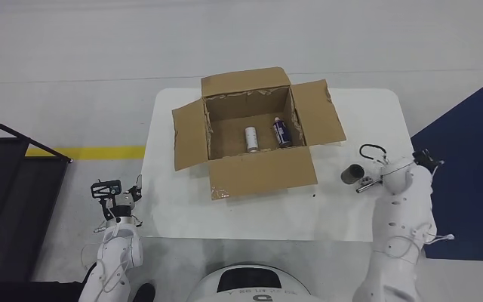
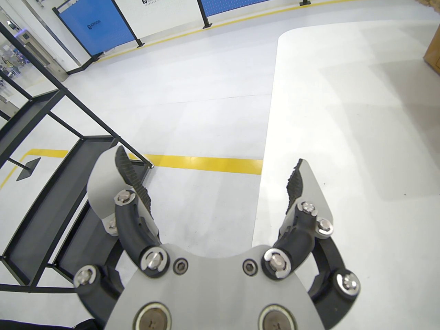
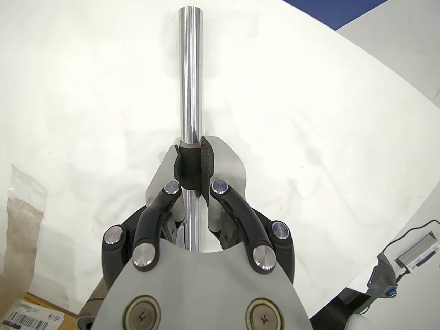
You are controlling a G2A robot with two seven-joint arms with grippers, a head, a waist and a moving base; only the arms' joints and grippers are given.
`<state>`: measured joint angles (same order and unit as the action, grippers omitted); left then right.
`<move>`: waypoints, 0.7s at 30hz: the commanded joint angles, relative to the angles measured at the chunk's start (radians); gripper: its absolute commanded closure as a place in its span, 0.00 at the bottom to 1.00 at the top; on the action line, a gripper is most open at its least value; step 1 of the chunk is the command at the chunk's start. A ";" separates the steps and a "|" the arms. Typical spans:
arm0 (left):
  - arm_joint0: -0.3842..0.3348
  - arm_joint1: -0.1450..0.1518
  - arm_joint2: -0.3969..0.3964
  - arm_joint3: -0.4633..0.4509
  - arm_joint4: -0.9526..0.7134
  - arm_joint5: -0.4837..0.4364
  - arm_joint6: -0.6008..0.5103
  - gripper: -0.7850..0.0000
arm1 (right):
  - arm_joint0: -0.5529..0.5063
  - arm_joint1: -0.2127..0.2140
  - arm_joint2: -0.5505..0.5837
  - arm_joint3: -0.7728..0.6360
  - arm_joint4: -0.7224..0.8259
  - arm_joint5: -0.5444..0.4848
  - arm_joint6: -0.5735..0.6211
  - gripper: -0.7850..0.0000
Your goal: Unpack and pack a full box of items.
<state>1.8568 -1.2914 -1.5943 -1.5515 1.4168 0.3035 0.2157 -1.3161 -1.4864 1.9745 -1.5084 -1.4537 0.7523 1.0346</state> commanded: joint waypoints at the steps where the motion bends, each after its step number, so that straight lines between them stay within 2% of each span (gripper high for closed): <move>1: 0.000 0.000 0.000 0.000 0.000 0.000 0.000 0.00 | -0.004 0.001 0.019 -0.003 0.033 -0.011 -0.004 1.00; 7: 0.000 0.000 0.000 0.000 0.000 0.000 0.000 0.00 | -0.010 0.006 0.084 -0.011 0.153 -0.050 -0.023 1.00; 12: 0.000 0.000 0.000 0.000 0.000 0.000 0.000 0.00 | -0.025 0.008 0.160 -0.029 0.327 -0.101 -0.049 1.00; 21: 0.000 0.000 0.000 0.000 0.000 0.000 0.000 0.00 | -0.062 0.020 0.255 -0.026 0.572 -0.266 -0.072 1.00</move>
<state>1.8568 -1.2914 -1.5943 -1.5515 1.4168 0.3035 0.2157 -1.3766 -1.4675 2.2268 -1.5361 -0.9063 0.5044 0.9626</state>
